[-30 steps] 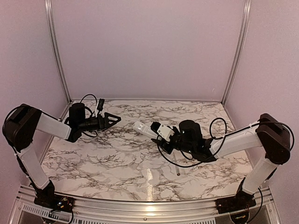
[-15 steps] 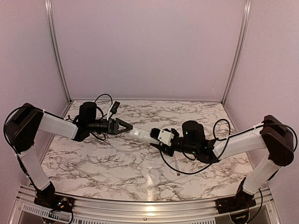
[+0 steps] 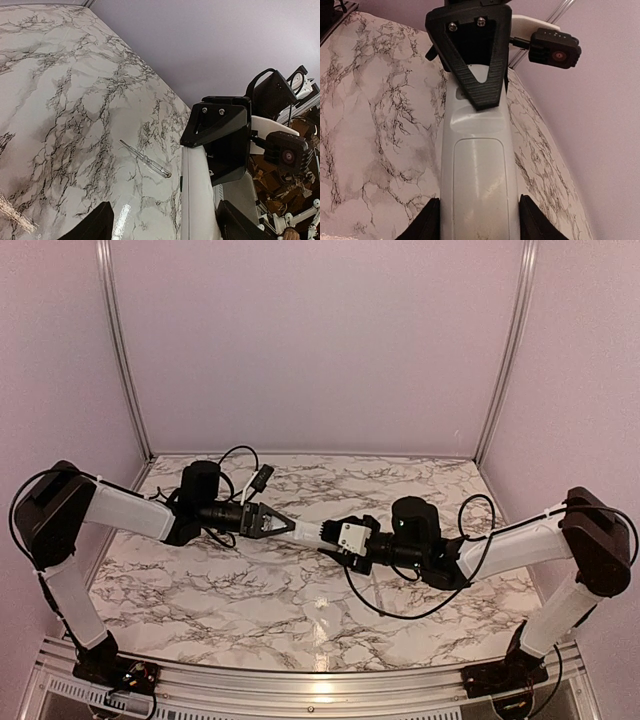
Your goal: Unload the batteries from the remote control
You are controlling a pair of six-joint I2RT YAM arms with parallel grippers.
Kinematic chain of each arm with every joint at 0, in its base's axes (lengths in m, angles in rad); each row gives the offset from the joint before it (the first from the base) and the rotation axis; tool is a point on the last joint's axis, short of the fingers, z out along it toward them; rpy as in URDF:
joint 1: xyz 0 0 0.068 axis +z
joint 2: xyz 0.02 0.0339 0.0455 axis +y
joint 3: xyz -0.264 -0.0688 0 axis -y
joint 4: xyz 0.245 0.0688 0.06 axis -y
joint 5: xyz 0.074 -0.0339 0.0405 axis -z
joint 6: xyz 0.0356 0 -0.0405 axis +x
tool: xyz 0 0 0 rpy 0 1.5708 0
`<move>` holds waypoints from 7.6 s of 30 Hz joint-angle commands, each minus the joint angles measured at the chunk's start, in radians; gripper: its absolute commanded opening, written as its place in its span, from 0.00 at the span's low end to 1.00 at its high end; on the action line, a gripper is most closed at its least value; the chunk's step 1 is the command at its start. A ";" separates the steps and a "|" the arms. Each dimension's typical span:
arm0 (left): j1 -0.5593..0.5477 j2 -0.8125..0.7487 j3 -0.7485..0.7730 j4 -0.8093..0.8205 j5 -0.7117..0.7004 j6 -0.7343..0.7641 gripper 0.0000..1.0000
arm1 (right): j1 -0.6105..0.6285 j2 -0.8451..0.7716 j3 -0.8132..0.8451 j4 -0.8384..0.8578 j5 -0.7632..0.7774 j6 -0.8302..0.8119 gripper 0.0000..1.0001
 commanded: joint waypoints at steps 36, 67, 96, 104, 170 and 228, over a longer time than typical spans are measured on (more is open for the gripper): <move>-0.043 0.042 0.034 -0.043 0.109 0.038 0.49 | -0.001 0.040 0.018 0.057 -0.069 -0.065 0.15; -0.047 -0.020 0.016 -0.006 -0.156 0.093 0.00 | -0.001 0.004 0.094 -0.076 0.302 0.226 0.86; -0.025 0.030 -0.064 0.333 -0.207 -0.468 0.00 | -0.001 -0.116 0.269 -0.375 0.306 0.979 0.68; -0.025 0.069 -0.067 0.386 -0.184 -0.540 0.00 | -0.001 -0.097 0.285 -0.370 0.211 1.066 0.64; -0.025 0.095 -0.075 0.457 -0.104 -0.599 0.00 | -0.022 0.023 0.323 -0.430 0.247 1.111 0.28; -0.025 0.098 -0.072 0.466 -0.185 -0.618 0.00 | -0.041 -0.003 0.292 -0.395 0.139 1.137 0.27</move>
